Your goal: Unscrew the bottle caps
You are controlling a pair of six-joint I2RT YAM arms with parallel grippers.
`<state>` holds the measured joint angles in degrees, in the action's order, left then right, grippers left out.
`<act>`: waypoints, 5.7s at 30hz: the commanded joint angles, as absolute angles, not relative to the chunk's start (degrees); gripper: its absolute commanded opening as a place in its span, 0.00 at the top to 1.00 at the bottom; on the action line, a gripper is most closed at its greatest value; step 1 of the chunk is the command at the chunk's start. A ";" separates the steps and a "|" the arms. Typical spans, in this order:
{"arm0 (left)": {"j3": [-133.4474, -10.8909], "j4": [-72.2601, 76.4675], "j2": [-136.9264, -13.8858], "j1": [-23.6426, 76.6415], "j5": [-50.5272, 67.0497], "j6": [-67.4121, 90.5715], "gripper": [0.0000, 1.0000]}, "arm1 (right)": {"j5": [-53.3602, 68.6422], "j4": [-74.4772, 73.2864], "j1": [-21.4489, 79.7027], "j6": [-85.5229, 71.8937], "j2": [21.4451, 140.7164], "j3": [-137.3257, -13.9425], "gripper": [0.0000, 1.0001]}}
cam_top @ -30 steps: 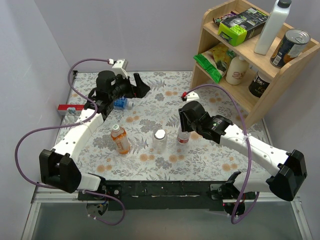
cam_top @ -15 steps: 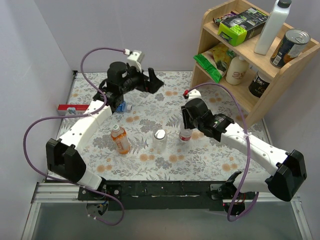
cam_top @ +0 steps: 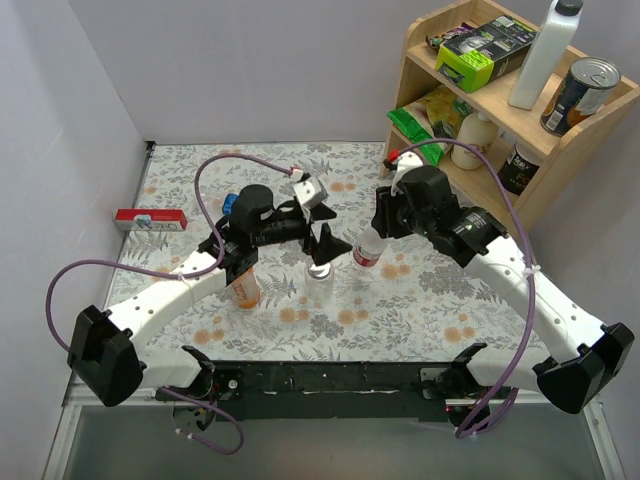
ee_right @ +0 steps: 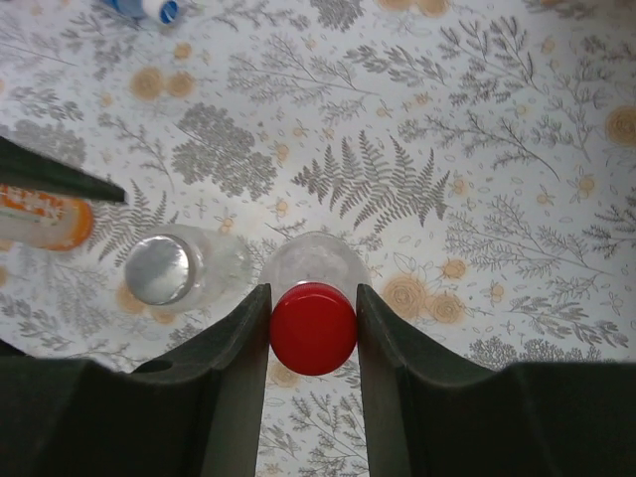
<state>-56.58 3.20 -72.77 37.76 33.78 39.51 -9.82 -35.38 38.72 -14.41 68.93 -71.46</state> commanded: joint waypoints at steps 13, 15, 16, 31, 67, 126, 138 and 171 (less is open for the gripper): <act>-51.50 8.61 -69.96 47.81 18.01 28.56 0.02 | 7.73 -40.08 38.32 -14.59 70.40 -85.69 0.99; -51.24 9.40 -70.40 47.81 18.89 29.35 0.02 | 8.52 -39.82 38.32 -14.76 70.49 -85.52 0.99; -51.07 9.58 -70.66 47.90 19.77 29.88 0.02 | 9.92 -38.94 38.32 -14.77 70.40 -85.34 0.99; -50.62 12.57 -73.91 47.99 21.09 35.24 0.02 | 15.90 -37.62 38.32 -15.38 70.49 -86.13 0.99; -56.43 16.17 -76.90 37.62 61.02 48.60 0.64 | 33.93 -29.54 35.95 3.78 61.35 -74.53 0.99; -50.98 14.32 -71.98 50.18 11.07 46.50 0.61 | -19.70 -18.55 49.40 -30.32 61.26 -68.91 0.37; -50.54 14.85 -71.54 51.06 11.07 45.70 0.60 | -11.34 -15.91 45.62 -31.29 61.08 -66.79 0.45; -50.10 22.15 -69.34 44.92 41.21 49.48 0.59 | 22.75 -12.92 34.37 -20.57 57.48 -61.35 0.90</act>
<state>-49.12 13.82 -73.38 46.52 28.58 48.07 15.33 -12.58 36.53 -26.09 57.98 -61.28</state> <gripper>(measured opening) 0.534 0.434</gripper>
